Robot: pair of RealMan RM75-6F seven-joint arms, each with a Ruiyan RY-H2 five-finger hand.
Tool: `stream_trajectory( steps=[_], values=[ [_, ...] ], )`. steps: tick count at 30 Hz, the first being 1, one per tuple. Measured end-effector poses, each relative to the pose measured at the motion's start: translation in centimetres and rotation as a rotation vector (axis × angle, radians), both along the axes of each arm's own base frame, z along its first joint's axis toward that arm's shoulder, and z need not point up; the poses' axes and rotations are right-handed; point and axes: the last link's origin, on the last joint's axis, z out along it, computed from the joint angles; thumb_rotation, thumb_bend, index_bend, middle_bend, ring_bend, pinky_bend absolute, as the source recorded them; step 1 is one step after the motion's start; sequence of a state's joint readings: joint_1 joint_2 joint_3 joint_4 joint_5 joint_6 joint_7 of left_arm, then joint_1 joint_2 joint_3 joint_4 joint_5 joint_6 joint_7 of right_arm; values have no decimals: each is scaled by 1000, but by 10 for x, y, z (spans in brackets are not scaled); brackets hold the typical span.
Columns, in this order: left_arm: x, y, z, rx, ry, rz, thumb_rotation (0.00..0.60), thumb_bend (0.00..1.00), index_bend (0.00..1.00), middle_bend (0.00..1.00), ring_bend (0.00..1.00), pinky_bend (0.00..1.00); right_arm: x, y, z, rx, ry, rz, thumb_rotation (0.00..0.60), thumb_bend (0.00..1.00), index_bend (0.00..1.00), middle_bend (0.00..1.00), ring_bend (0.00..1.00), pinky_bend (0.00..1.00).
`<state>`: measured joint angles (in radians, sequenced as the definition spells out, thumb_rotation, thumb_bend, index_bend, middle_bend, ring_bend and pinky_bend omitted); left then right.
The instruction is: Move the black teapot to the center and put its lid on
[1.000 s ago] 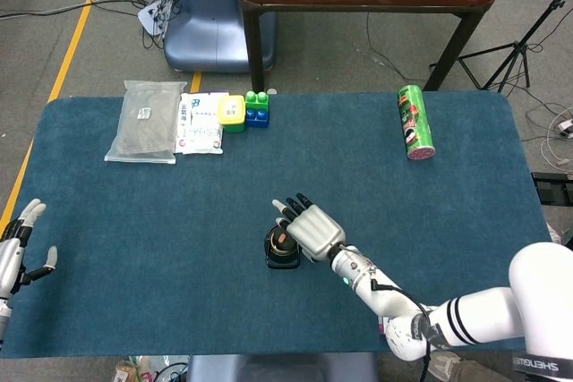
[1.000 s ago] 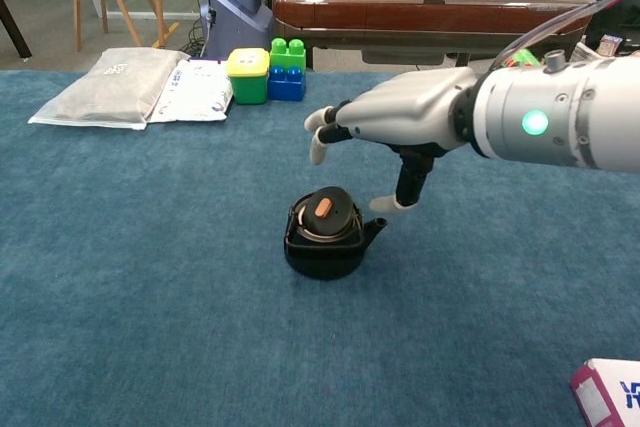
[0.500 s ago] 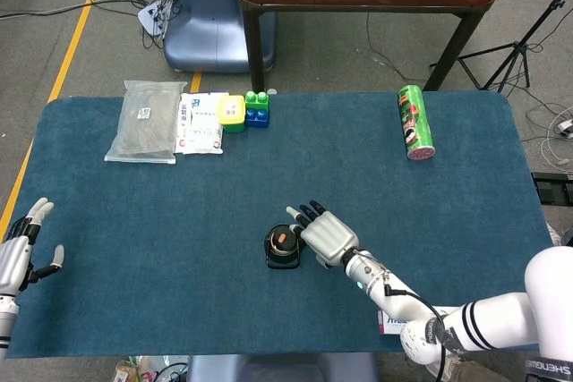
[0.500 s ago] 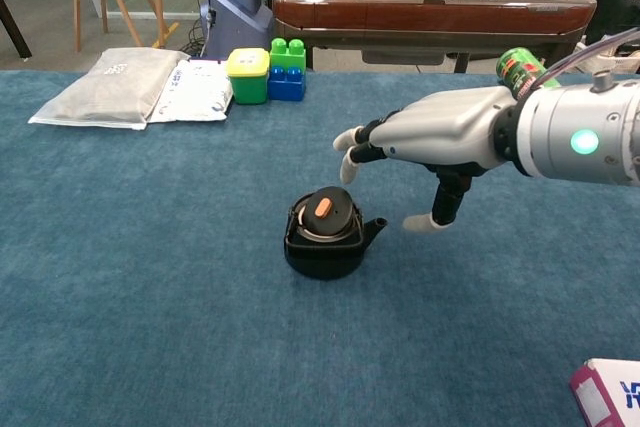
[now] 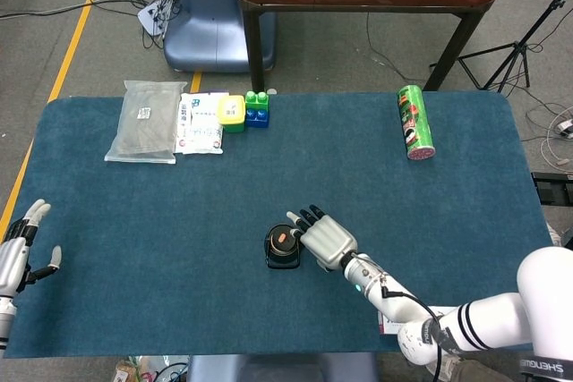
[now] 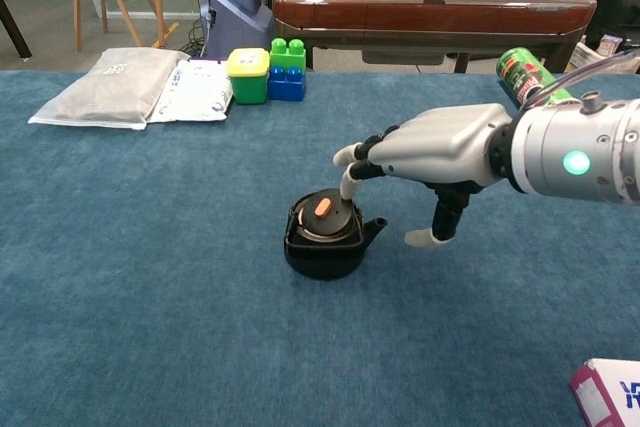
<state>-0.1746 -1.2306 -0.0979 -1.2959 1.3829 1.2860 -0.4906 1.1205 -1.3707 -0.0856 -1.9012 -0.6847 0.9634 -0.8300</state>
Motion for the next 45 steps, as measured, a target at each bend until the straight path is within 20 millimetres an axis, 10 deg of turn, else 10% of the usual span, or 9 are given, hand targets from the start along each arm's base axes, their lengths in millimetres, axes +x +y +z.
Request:
stream_trajectory(
  steps=[14,26,45],
  values=[
    [0,1,1,1,3,3,600,490,0,0,0,0,-2,-4,1,0,-38,-17,600,354,180,0,0,0],
    [13,10,3,-31,58,0,600,490,0,0,0,0,-5,-13,56,-132,-149,-33,600,355,180,0,0,0],
    [83,55,12,-101,213,-130,600,490,0,0,0,0,-93,17,176,-403,-315,-207,600,355,180,0,0,0]
  ],
)
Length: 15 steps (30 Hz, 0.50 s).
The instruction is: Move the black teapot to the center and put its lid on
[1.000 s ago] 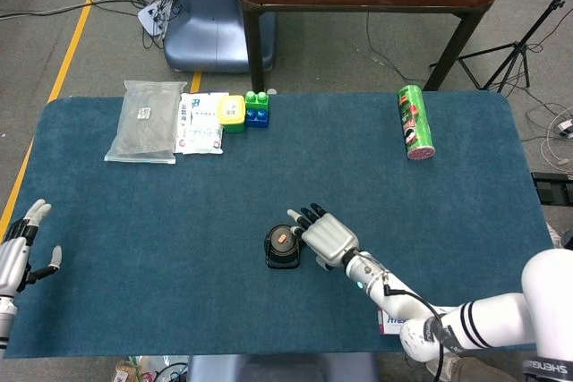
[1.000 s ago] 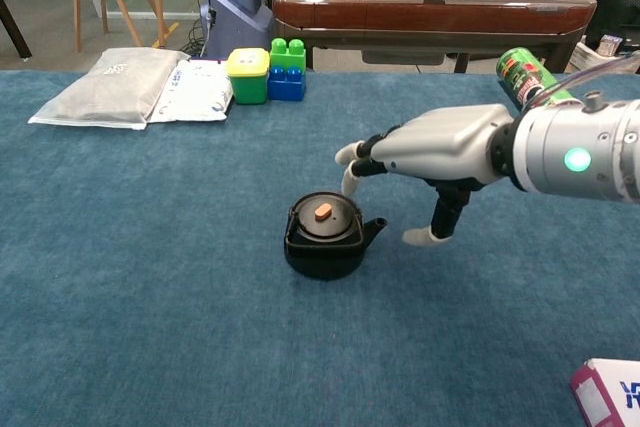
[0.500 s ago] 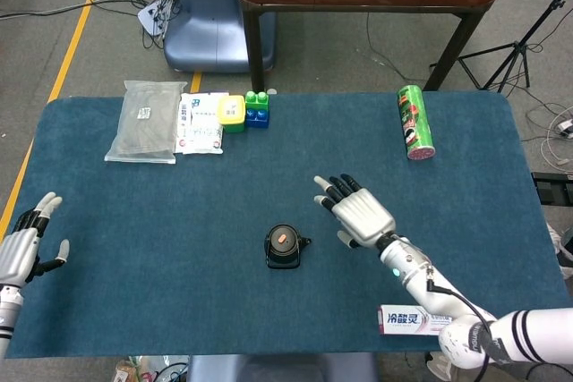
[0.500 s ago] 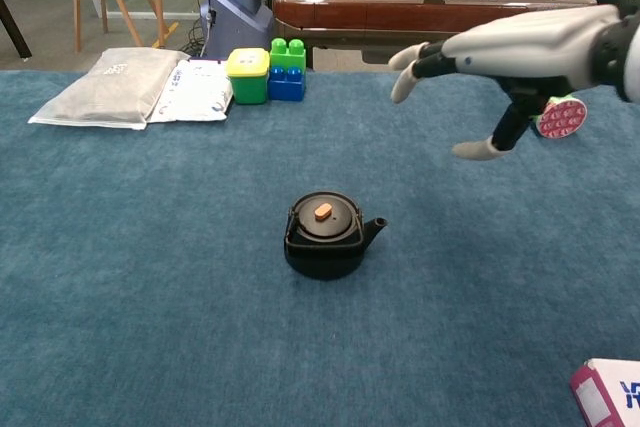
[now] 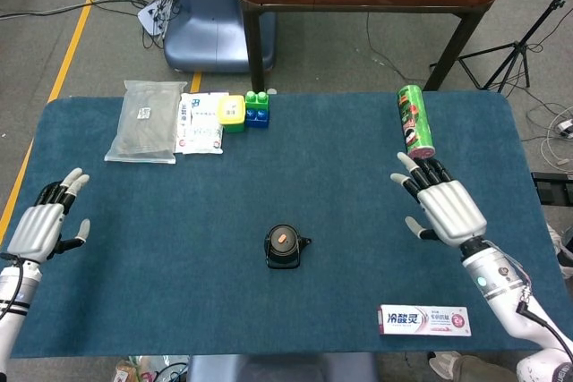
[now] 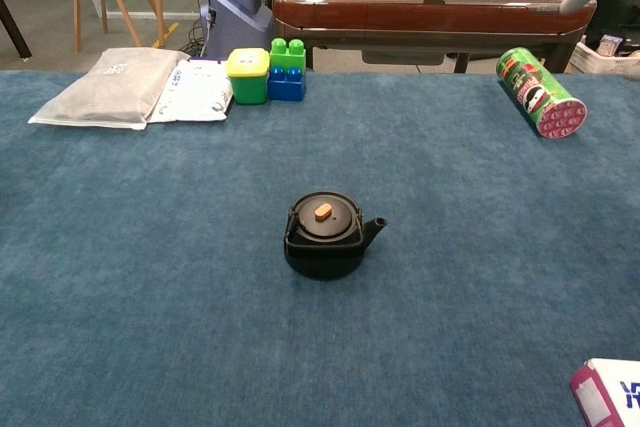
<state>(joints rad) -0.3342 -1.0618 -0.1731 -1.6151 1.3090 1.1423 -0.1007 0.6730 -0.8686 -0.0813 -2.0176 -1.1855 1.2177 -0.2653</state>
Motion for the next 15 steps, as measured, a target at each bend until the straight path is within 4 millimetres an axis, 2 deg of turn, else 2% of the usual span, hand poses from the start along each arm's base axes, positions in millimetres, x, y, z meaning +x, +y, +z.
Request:
stream_trajectory(
  steps=[5,15],
  values=[
    [18,1,-4,-5,22,-49,600,490,0,0,0,0,-17,18,7,6,-80,-14,600,355,180,0,0,0],
    [24,-21,-10,5,58,-118,600,491,0,0,0,0,-67,81,24,-144,-114,-15,600,355,180,0,0,0]
  ],
)
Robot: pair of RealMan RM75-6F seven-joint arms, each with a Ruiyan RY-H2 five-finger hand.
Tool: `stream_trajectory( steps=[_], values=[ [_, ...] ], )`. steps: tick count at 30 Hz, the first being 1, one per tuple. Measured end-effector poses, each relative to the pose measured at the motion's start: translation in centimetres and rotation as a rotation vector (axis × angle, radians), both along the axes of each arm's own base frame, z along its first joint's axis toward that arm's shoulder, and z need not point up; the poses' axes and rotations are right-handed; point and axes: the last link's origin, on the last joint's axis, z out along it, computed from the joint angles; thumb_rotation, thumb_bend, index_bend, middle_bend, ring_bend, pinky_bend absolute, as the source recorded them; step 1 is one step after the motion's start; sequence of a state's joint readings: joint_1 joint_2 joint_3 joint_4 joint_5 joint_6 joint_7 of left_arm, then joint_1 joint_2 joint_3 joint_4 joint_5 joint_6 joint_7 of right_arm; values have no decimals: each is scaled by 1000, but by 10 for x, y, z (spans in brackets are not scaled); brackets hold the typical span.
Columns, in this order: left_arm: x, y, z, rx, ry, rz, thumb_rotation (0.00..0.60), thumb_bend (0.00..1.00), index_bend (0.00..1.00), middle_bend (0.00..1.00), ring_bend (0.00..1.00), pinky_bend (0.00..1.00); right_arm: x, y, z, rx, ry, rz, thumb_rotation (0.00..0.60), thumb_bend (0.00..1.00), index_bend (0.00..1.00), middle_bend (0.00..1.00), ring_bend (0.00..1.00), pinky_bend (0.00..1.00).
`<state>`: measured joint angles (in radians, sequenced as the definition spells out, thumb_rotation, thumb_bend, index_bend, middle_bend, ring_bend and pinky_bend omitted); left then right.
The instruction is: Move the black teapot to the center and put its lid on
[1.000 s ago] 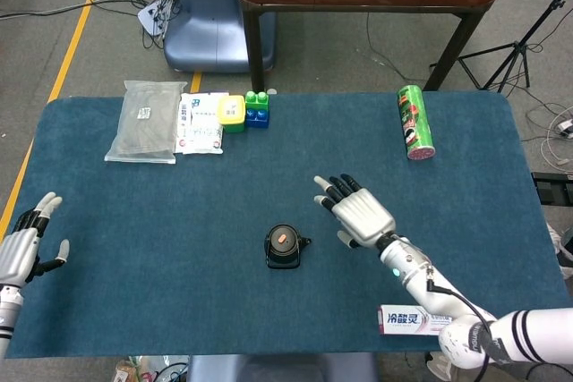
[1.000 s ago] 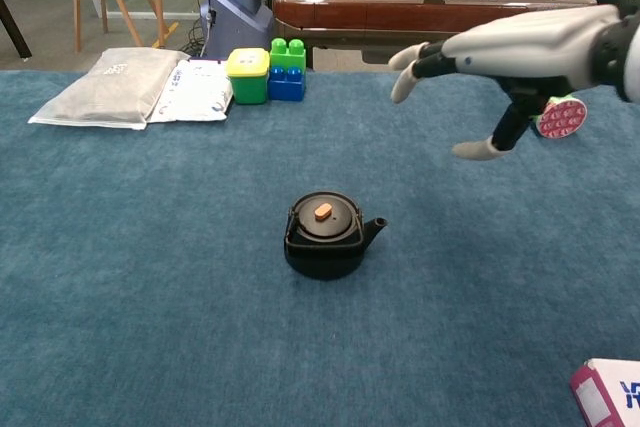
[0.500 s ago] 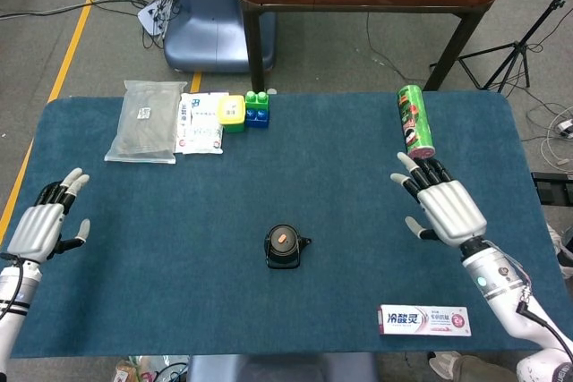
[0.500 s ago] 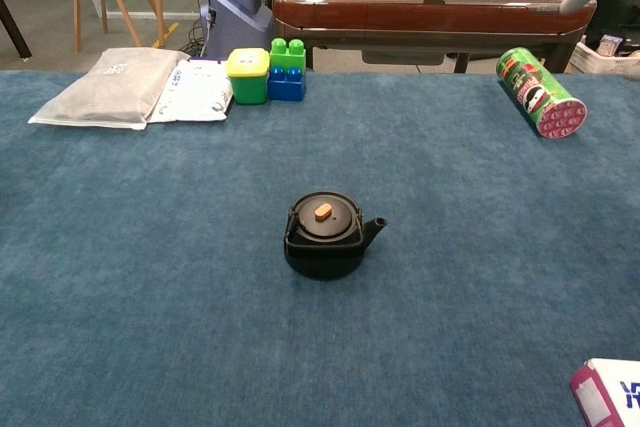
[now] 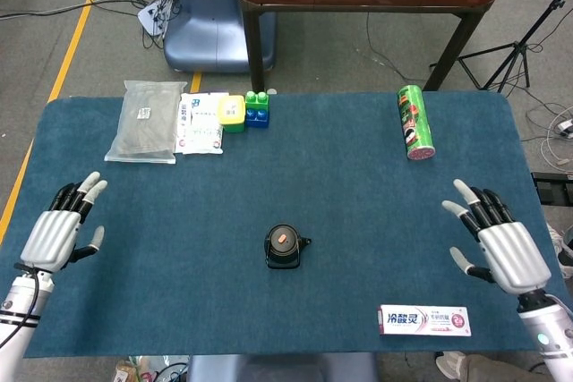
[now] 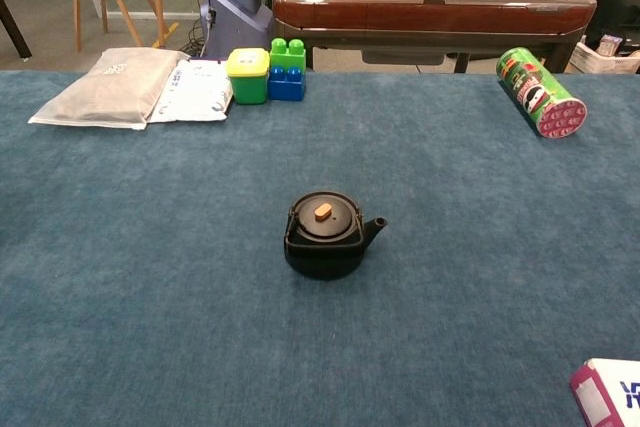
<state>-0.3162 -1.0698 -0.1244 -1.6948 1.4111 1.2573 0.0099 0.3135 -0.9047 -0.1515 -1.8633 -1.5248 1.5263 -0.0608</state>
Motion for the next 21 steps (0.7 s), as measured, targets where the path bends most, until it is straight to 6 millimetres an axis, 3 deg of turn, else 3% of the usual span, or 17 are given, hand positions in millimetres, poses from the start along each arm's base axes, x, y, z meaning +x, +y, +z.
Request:
stream_trajectory(
  steps=[7,21],
  values=[
    [4,-11,-12,-34,34,-32,600,490,0,0,0,0,-20,23,-8,-13,14,-31,600,355,180,0,0,0],
    [21,-18,-22,-27,79,-51,600,490,0,0,0,0,-34,23,-5,-19,-6,-14,600,355,180,0,0,0]
  ],
)
